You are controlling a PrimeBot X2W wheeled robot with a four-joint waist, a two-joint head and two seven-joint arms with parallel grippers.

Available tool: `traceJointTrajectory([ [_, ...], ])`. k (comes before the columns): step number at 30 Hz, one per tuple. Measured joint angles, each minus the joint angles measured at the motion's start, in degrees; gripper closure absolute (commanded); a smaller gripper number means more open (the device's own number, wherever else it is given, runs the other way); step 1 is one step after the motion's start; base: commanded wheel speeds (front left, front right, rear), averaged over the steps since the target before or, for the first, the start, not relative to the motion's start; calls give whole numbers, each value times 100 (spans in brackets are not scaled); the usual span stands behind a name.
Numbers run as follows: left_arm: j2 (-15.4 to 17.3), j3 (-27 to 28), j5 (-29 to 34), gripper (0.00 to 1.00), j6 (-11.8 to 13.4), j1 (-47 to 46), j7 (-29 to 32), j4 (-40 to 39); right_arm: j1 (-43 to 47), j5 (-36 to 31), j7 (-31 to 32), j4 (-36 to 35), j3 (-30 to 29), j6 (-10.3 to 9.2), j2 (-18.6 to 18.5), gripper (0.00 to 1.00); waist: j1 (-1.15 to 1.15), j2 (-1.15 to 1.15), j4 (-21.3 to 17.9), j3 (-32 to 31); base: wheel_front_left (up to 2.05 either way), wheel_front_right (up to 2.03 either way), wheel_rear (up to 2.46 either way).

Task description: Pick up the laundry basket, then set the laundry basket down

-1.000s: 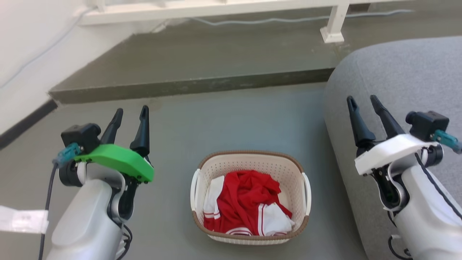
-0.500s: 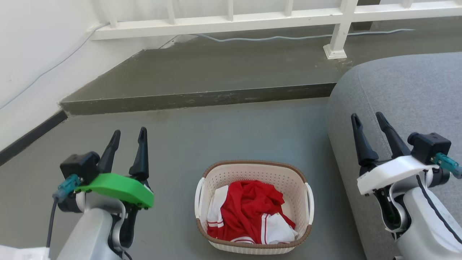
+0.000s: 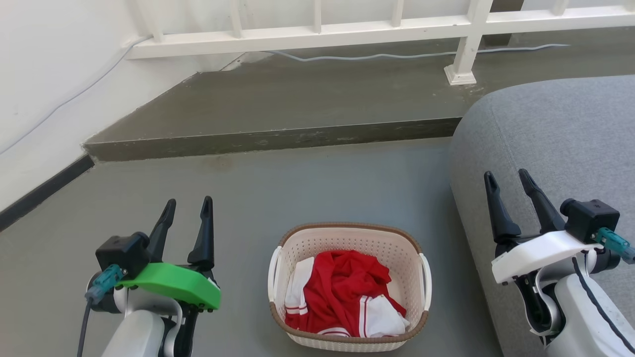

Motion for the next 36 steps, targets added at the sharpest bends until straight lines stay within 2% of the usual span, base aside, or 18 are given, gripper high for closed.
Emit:
traceJointTrajectory([
  [36, -210, 328, 454, 0, -225, 401, 0, -301, 250, -257, 0, -183, -208, 68, 112, 0, 0, 0, 19, 24, 0, 0, 0],
])
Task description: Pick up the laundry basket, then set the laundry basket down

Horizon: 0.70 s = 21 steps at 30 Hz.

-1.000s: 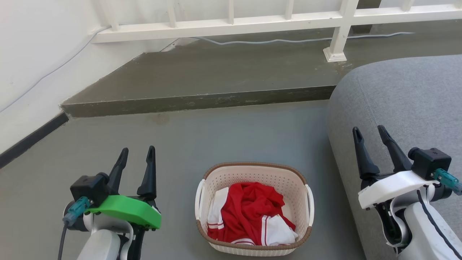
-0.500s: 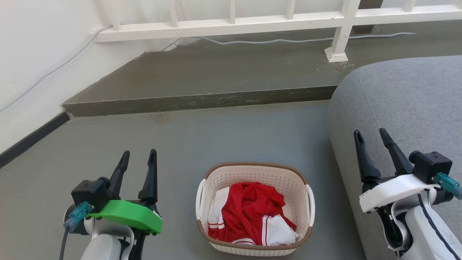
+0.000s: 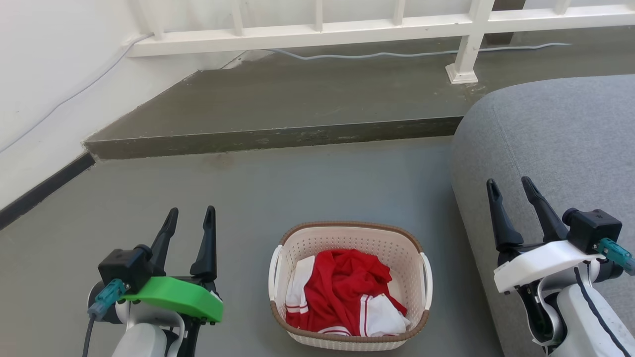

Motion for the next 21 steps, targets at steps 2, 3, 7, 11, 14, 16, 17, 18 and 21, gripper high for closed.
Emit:
traceJointTrajectory([
  [2, -10, 5, -3, 0, -45, 7, 0, 7, 31, -3, 0, -2, -11, 0, 20, 0, 0, 0, -3, 1, 0, 0, 0],
  [3, -16, 2, -4, 100, -49, 15, 0, 13, 53, -3, 0, 9, -11, 0, 32, 100, 0, 0, -5, 2, 0, 0, 0],
  [7, -60, -41, -4, 100, -46, 166, 25, 267, 258, 9, 12, 248, 36, -3, 165, 100, 0, 0, -5, 2, 0, 0, 0],
  [11, -93, -29, -83, 100, -46, 281, 53, 348, 385, 88, 31, 332, 27, -3, 229, 100, 0, 0, -4, 1, 0, 0, 0],
  [14, -94, 9, -232, 100, -47, 285, 89, 348, 385, 231, 86, 333, -45, -1, 246, 100, 0, 0, -3, -1, 0, 0, 0],
  [16, -94, 38, -401, 100, -47, 286, 137, 349, 382, 396, 144, 338, -97, 0, 257, 100, 0, 0, -2, -2, 0, 0, 0],
  [17, -94, 59, -475, 100, -47, 286, 166, 348, 382, 469, 160, 344, -119, 0, 263, 100, 0, 0, -1, -3, 0, 0, 0],
  [18, -96, 86, -548, 100, -48, 286, 187, 349, 381, 539, 197, 350, -141, 1, 267, 100, 0, 0, 0, -3, 0, 0, 0],
  [21, -97, 165, -875, 100, -49, 286, 280, 348, 380, 921, 287, 361, -211, 18, 285, 100, 0, 0, 2, -5, 0, 0, 0],
])
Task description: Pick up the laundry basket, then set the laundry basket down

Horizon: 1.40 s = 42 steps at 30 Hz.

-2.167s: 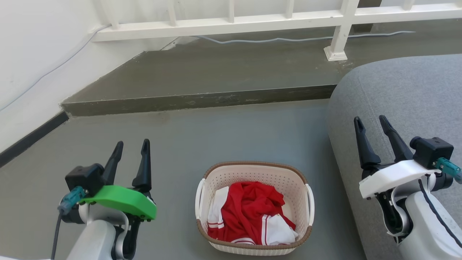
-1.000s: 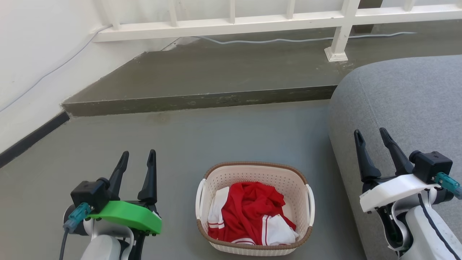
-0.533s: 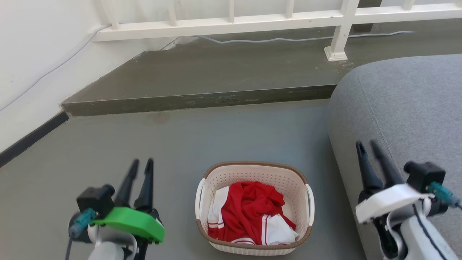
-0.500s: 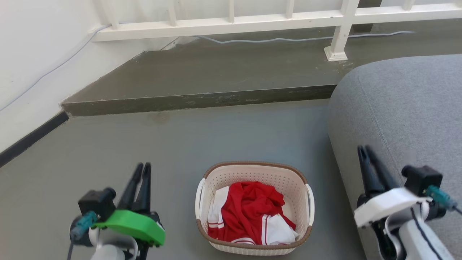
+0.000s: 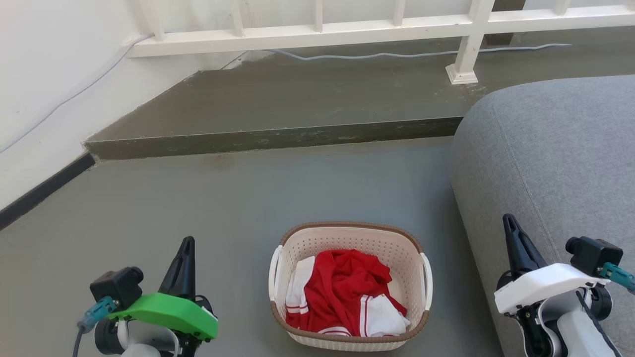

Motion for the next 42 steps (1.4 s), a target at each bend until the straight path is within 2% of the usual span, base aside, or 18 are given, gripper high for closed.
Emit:
traceJointTrajectory([
  [42, -31, 795, -2565, 100, -151, 1, 847, 0, -86, 2843, 862, 0, -780, 188, 216, 100, 0, 0, 20, -17, 0, 0, 0],
])
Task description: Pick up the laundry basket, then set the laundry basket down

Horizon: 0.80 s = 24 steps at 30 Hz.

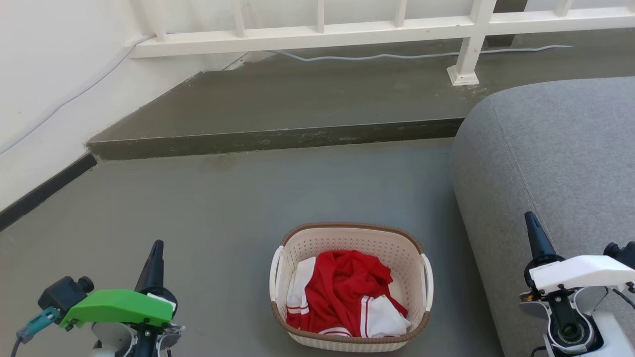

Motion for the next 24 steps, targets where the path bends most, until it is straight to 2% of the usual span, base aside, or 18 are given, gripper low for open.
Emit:
traceJointTrajectory([
  [24, -18, 512, -1614, 100, -98, -1, 480, -3, -111, 1742, 499, -16, -453, 99, 163, 100, 0, 0, 13, -9, 0, 0, 0],
])
